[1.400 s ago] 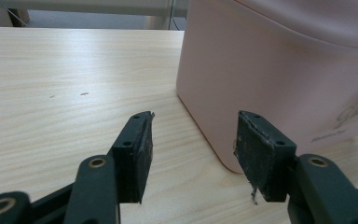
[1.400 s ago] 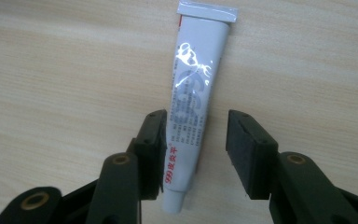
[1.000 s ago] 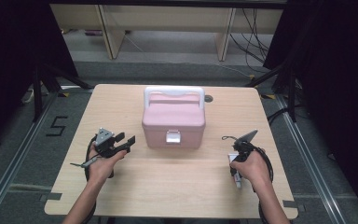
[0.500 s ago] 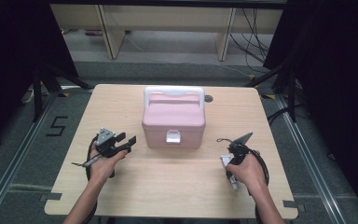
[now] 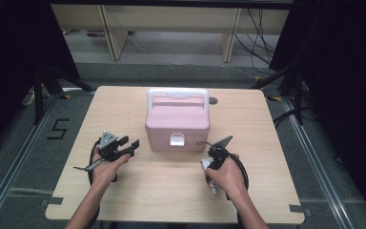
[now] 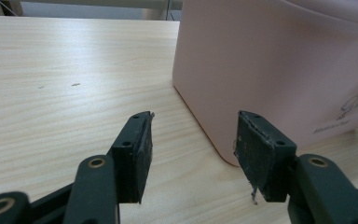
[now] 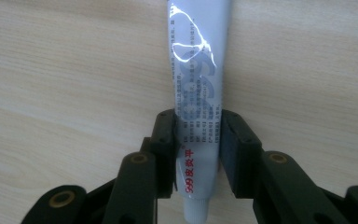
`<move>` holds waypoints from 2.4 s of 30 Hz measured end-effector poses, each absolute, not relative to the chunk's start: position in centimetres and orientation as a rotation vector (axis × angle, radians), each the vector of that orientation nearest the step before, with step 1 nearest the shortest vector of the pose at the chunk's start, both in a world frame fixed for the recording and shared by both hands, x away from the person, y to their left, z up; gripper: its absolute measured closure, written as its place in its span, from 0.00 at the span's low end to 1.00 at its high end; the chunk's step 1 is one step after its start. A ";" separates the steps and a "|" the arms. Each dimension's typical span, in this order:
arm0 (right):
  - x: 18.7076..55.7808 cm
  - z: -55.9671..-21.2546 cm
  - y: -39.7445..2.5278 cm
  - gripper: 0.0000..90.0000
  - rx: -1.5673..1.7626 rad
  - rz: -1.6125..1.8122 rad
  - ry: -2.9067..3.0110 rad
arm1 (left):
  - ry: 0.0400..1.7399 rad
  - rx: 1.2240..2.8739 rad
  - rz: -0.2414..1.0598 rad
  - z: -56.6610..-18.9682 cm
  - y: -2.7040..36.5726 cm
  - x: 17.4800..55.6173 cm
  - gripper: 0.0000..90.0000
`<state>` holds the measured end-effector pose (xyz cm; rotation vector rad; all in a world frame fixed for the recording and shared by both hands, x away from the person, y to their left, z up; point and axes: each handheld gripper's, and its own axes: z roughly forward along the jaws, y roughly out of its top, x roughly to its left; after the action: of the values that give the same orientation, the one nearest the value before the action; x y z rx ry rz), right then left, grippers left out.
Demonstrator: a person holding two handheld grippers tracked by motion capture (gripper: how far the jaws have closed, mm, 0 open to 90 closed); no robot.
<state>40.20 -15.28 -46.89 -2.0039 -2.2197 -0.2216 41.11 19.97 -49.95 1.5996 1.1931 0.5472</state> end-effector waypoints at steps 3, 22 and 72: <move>40.2 -47.0 -15.2 0.77 -2.016 -0.243 -2.232 | 1.194 1.601 0.546 -50.0 20.0 41.1 0.51; 40.6 -47.1 -15.2 0.76 -2.104 -0.266 -2.149 | 1.189 1.614 0.552 -50.1 19.7 41.1 0.51; 38.7 -44.3 -24.0 0.84 -1.836 -1.154 -2.486 | 1.128 1.523 0.532 -46.8 20.2 40.9 0.55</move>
<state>38.65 -24.01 -44.33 -1.8361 -2.4856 -1.1537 40.89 20.20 -46.83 1.5234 1.1282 0.5319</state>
